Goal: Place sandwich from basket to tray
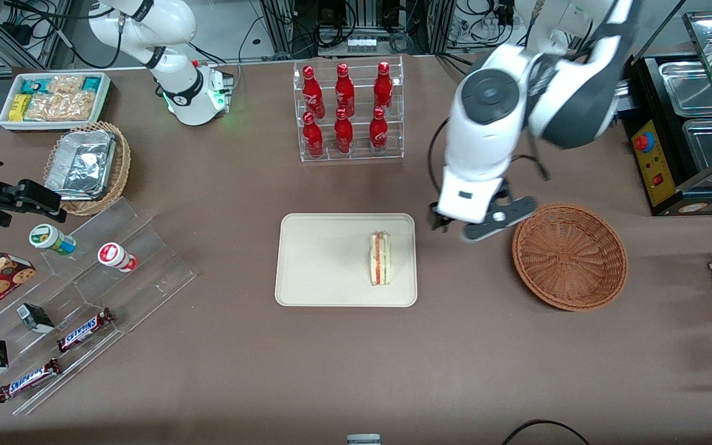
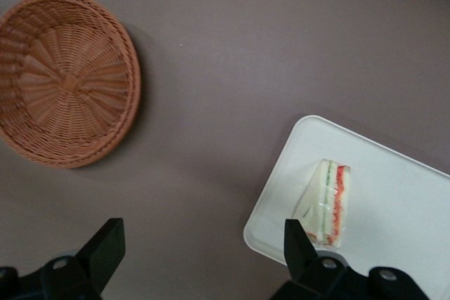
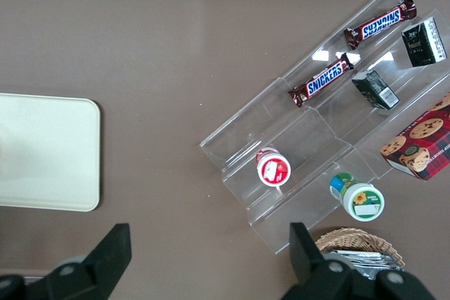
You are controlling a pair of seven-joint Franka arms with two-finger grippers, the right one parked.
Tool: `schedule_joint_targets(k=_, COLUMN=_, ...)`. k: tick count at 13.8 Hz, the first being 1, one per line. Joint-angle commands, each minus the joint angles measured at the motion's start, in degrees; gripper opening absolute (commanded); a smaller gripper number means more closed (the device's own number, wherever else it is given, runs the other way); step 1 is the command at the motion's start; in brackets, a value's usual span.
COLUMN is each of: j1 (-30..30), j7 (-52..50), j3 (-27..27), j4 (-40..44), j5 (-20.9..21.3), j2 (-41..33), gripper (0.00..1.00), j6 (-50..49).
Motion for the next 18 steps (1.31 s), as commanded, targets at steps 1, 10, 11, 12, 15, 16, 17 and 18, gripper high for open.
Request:
schedule_joint_targets(k=1, j1=4.86, j7=7.55, j3=-0.47, j4=-1.78, j5=-2.41, j2=-5.20, gripper=1.00, j6=-4.94)
schedule_joint_targets(k=10, j1=18.93, j7=33.23, j3=-0.47, j4=-8.28, j5=-6.28, j2=-18.30, gripper=1.00, j6=-14.36)
schedule_joint_targets(k=11, j1=19.11, j7=34.64, j3=-0.38, j4=-9.68, j5=-6.37, j2=-19.70, gripper=1.00, j6=-14.28)
schedule_joint_targets(k=12, j1=19.20, j7=36.05, j3=0.14, j4=-10.65, j5=-6.54, j2=-20.85, gripper=1.00, j6=-14.37)
schedule_joint_targets(k=15, j1=19.99, j7=40.35, j3=1.73, j4=-12.68, j5=-7.07, j2=-23.49, gripper=1.00, j6=-14.28)
schedule_joint_targets(k=16, j1=23.21, j7=42.46, j3=1.20, j4=-12.59, j5=-8.03, j2=-24.02, gripper=1.00, j6=-14.54)
schedule_joint_targets(k=17, j1=24.73, j7=44.91, j3=1.11, j4=-12.51, j5=-8.73, j2=-24.63, gripper=1.00, j6=-15.50)
schedule_joint_targets(k=18, j1=25.00, j7=46.51, j3=1.37, j4=-12.33, j5=-8.65, j2=-25.16, gripper=1.00, j6=-17.08)
